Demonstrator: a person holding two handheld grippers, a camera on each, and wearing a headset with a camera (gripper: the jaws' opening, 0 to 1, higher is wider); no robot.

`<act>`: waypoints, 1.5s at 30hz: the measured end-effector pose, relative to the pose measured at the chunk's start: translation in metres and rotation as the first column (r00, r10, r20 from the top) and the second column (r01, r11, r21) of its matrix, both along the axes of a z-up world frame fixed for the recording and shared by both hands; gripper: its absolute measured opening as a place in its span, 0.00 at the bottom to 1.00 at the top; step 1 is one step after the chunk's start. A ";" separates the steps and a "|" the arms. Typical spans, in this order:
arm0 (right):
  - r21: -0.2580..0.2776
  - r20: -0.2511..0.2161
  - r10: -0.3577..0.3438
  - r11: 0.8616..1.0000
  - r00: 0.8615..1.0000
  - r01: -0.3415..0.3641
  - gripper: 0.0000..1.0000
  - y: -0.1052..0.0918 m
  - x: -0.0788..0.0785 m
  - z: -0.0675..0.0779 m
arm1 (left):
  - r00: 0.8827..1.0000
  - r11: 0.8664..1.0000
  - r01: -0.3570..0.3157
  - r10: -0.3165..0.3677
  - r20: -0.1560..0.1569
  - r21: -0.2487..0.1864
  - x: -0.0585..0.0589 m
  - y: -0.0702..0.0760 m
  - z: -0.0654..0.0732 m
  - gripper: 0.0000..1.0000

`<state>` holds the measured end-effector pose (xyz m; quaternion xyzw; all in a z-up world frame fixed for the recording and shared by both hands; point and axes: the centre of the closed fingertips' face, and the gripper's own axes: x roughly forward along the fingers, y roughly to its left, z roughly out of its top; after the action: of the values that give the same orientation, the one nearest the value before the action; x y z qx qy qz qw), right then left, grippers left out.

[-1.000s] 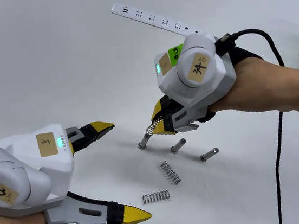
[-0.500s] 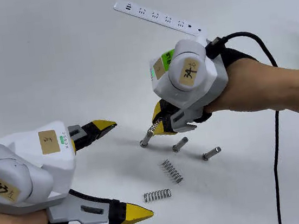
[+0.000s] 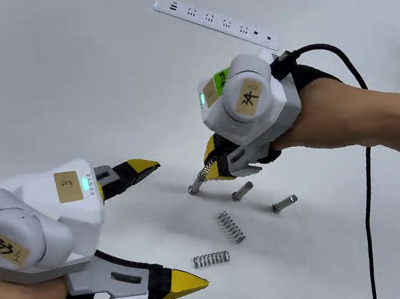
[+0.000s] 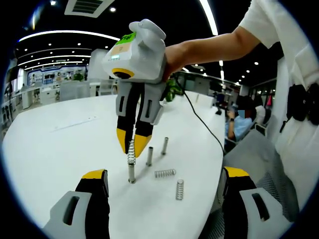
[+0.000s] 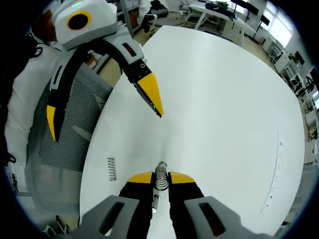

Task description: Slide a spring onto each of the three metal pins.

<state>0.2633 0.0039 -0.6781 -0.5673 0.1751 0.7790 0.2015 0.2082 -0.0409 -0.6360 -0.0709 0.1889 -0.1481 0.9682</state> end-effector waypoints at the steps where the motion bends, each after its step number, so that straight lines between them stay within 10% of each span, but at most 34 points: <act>1: 0.001 0.004 0.003 1.000 1.000 -0.003 0.12 0.000 0.001 -0.001 | 1.000 1.000 -0.001 0.001 0.000 -0.001 0.000 0.000 0.000 0.96; 45: 0.006 0.029 0.054 0.998 0.998 -0.055 0.12 0.000 -0.007 -0.048 | 1.000 1.000 -0.009 0.009 -0.007 -0.013 0.003 -0.001 0.000 0.95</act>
<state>0.2564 0.0040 -0.7265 -0.5824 0.1539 0.7765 0.1847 0.2114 -0.0421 -0.6362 -0.0786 0.1909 -0.1450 0.9677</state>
